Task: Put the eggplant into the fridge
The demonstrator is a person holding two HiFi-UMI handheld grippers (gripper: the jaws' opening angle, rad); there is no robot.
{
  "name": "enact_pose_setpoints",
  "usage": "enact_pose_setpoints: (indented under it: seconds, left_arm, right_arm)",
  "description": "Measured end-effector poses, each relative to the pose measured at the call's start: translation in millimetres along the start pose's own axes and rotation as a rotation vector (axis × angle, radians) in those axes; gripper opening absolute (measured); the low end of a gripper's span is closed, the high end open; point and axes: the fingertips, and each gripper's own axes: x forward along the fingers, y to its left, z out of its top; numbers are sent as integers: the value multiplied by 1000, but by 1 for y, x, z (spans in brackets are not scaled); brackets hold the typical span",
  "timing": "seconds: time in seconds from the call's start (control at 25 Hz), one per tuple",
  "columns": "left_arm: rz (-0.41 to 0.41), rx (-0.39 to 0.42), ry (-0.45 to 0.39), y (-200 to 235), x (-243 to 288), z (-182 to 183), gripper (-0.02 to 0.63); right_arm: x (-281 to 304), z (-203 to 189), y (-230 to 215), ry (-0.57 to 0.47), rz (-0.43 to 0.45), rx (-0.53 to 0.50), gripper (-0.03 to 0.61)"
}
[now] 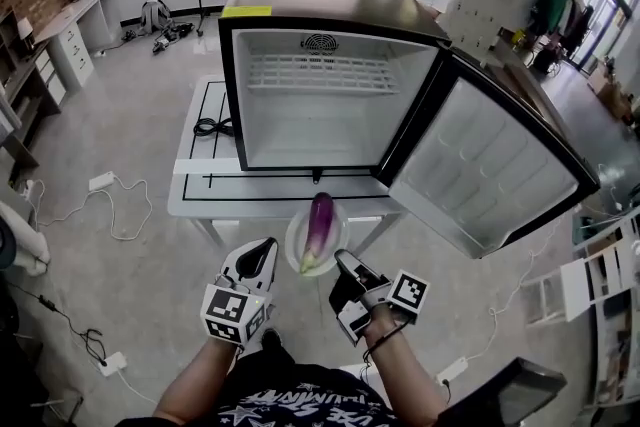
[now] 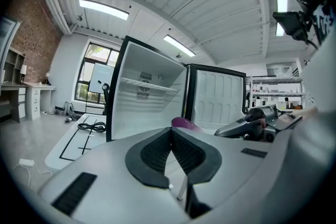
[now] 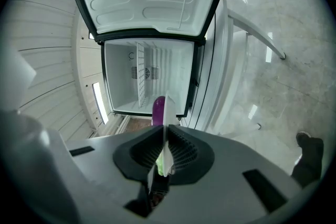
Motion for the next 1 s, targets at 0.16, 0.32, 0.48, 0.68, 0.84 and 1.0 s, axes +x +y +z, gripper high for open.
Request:
enact_pose_setpoints:
  seconds: [0.16, 0.32, 0.48, 0.68, 0.84, 1.0]
  left_arm:
    - [-39, -1, 6, 19, 4, 2, 9]
    - [-69, 3, 16, 34, 4, 0, 9]
    - [-59, -18, 2, 54, 2, 3, 9]
    - [-59, -13, -17, 61, -4, 4, 9]
    - [-42, -11, -21, 71, -4, 11, 9]
    - [-17, -8, -15, 82, 1, 12, 9]
  right_arm:
    - [18, -3, 1, -32, -13, -4, 28]
    - [31, -10, 2, -63, -13, -5, 28]
    - [43, -21, 5, -54, -22, -18, 28]
    - [50, -24, 4, -47, -40, -36, 28]
    - [67, -21, 13, -27, -29, -45, 28]
    - [86, -14, 14, -7, -12, -38, 28]
